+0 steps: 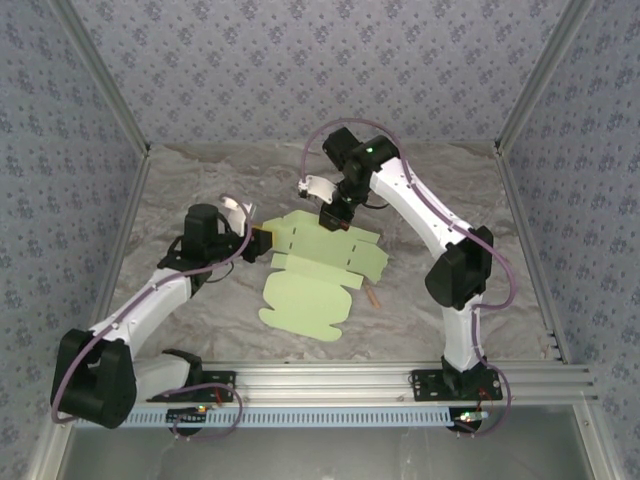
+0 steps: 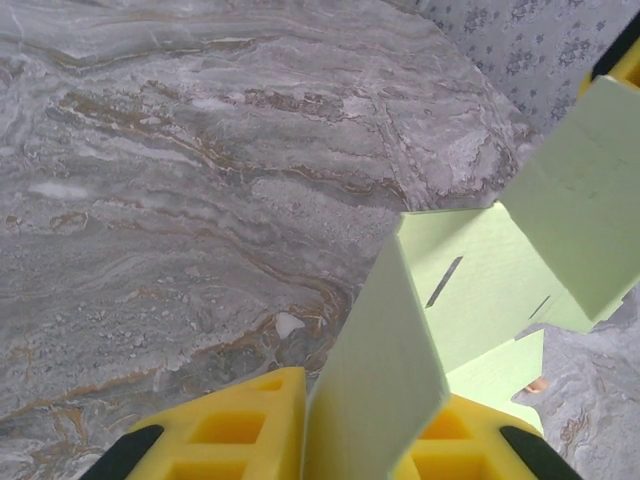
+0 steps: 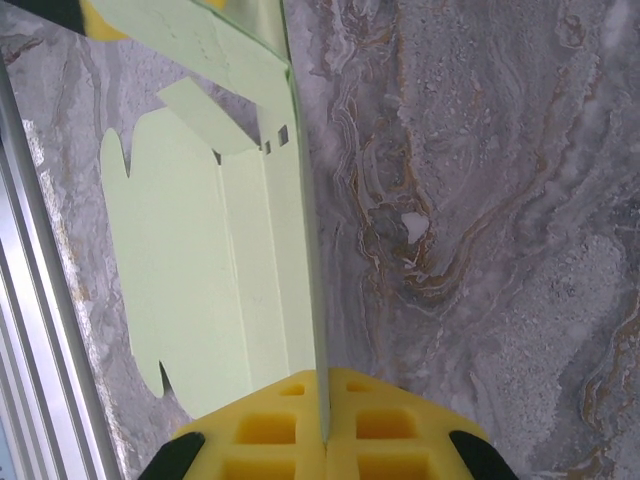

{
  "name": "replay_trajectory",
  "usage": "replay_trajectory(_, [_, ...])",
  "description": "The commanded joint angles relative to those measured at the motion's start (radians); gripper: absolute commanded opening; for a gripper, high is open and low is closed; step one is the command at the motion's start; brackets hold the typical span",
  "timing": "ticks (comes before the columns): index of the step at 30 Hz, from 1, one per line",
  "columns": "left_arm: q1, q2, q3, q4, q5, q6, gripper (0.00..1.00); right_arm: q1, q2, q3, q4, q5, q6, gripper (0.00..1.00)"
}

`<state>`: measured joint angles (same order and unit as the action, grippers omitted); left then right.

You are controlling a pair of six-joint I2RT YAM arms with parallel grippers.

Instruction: Fold the paper box

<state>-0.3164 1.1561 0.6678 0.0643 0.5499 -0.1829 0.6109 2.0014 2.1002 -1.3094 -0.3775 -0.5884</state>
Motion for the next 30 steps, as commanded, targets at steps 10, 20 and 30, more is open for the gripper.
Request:
replay_trajectory(10, [-0.054, -0.037, -0.01, -0.002, 0.018, 0.051, 0.11, 0.022, 0.043, 0.052, 0.056, 0.16, 0.235, 0.0])
replay_trajectory(20, [-0.112, 0.038, 0.007, 0.017, -0.125, 0.028, 0.08, 0.056, 0.042, 0.045, 0.114, 0.237, 0.232, 0.0])
replay_trajectory(30, [-0.108, 0.075, 0.053, -0.041, -0.278, 0.028, 0.21, 0.058, 0.028, 0.064, 0.091, 0.234, 0.172, 0.0])
